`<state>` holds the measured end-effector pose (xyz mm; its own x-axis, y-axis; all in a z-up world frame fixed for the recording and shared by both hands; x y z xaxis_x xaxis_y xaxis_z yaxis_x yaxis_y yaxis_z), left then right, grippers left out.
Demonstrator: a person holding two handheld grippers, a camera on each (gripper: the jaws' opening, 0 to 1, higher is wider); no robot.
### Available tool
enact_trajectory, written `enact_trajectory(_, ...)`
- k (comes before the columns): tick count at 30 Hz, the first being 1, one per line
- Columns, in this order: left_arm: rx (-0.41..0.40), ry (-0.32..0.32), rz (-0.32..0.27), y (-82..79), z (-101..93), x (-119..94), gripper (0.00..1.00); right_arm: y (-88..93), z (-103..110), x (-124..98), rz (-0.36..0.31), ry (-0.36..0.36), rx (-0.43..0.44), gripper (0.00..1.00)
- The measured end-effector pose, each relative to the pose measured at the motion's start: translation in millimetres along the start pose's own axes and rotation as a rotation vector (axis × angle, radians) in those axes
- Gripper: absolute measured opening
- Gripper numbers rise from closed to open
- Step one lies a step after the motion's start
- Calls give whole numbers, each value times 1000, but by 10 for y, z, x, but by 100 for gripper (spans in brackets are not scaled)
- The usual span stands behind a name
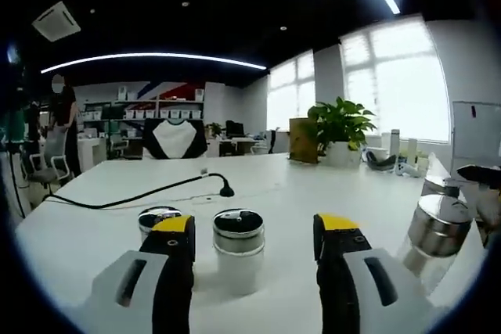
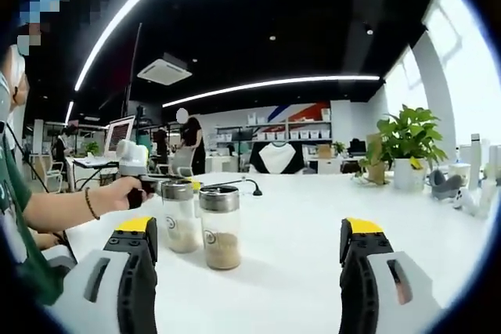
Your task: Rotate the seasoning bottle until the label or dispensing opening points toward the visible target arrow and the bottle remains upright within the marked orientation range
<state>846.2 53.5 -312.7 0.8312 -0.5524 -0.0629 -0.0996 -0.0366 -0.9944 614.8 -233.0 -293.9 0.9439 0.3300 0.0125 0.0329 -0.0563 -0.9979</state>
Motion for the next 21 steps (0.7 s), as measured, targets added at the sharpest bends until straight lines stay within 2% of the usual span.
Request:
enact_trajectory(3,17,13,1,22,-1,35,54,-9,0,-11,-4,2,-7,99)
enact_trajectory(5,-1,8,3,37,7,52,55,-13,-2,-18,-4,4,-3,99)
enact_trajectory(11,-29,-16,9,88,37,137,47,-19,14,-20,-1,0,-4,99)
enact_trajectory(13,-50,0,-6,96,40,154,43,-17,14,-17,1,-1,-4,99)
enact_trajectory(16,-22,-17,-25,66,96,160,34,-13,10,-19,7,-2,-10,99)
enact_trajectory(18,-42,-7,-41,42,110,162,34,-12,5,-22,8,-1,-8,99)
enact_trajectory(21,-16,-6,-40,48,103,182,34,-9,-11,-22,14,3,-5,99)
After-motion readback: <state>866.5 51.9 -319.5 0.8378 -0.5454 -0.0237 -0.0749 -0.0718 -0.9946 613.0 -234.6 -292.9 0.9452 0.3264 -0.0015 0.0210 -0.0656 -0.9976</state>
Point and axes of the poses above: the point that each gripper's makers call its tool centre point, and the gripper's own axes: x roughly forward along the fingers, z roughly to its left, y roughly out of its underside, the point moved 8 cm from there along -x, roughly backward along the fingers, and after that the axes turned 3 degrees about -x, right-handed, at the moved point
